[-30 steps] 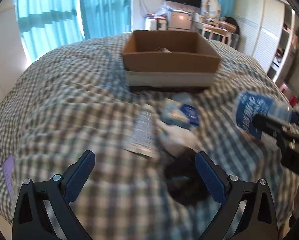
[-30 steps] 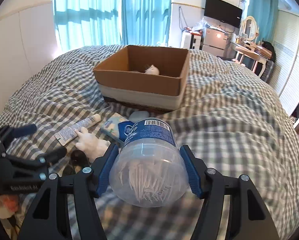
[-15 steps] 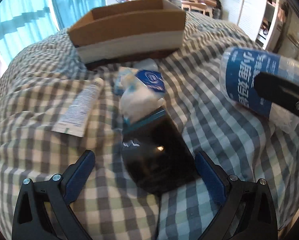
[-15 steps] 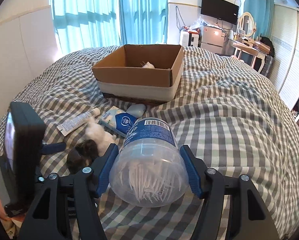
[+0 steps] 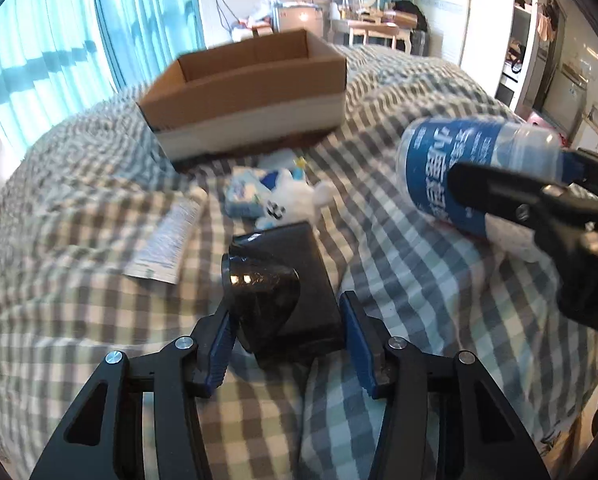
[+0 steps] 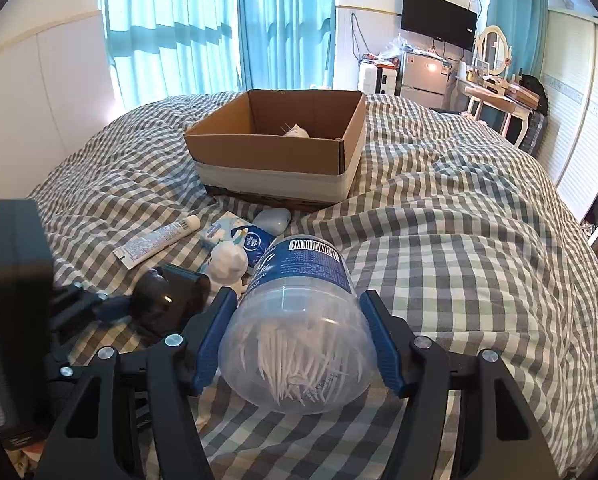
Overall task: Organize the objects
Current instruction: 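Grasp the black cup with the left tool while the right tool holds the jar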
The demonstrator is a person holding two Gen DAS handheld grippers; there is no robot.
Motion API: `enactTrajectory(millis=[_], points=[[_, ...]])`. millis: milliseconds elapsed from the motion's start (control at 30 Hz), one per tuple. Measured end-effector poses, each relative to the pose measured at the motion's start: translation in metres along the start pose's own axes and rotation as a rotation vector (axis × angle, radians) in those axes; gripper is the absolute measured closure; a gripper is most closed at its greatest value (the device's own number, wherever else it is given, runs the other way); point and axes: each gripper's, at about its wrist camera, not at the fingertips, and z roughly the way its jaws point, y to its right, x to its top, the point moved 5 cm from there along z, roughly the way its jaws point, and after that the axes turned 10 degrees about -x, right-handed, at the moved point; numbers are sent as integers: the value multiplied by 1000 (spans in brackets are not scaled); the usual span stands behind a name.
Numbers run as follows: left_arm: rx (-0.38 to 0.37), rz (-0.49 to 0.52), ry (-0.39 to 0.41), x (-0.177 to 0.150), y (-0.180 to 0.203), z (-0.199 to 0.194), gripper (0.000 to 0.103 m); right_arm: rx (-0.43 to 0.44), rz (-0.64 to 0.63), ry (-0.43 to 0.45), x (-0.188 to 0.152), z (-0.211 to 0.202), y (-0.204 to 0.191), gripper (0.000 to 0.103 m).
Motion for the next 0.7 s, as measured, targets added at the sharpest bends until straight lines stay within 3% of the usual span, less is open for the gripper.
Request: enactTrajectory(millis=[100,167,200,433,700], points=[[14,1,47,7,-4,-18,55,0,-5,13,2,-6,-2,40],[15,-7,68,11,-7,-26,82,1,-6,27,5,-11,-4,40],[8,-16,68,14,-9,-27,86,1,-8,33,6,-13,-5,40],[-30,-67,75,16,-27,-28,96,4,-29,48,10,-19,-13,40],[-72,-76,100,27,-34,-38,97,10,-28,43,9,-16,-10,40]])
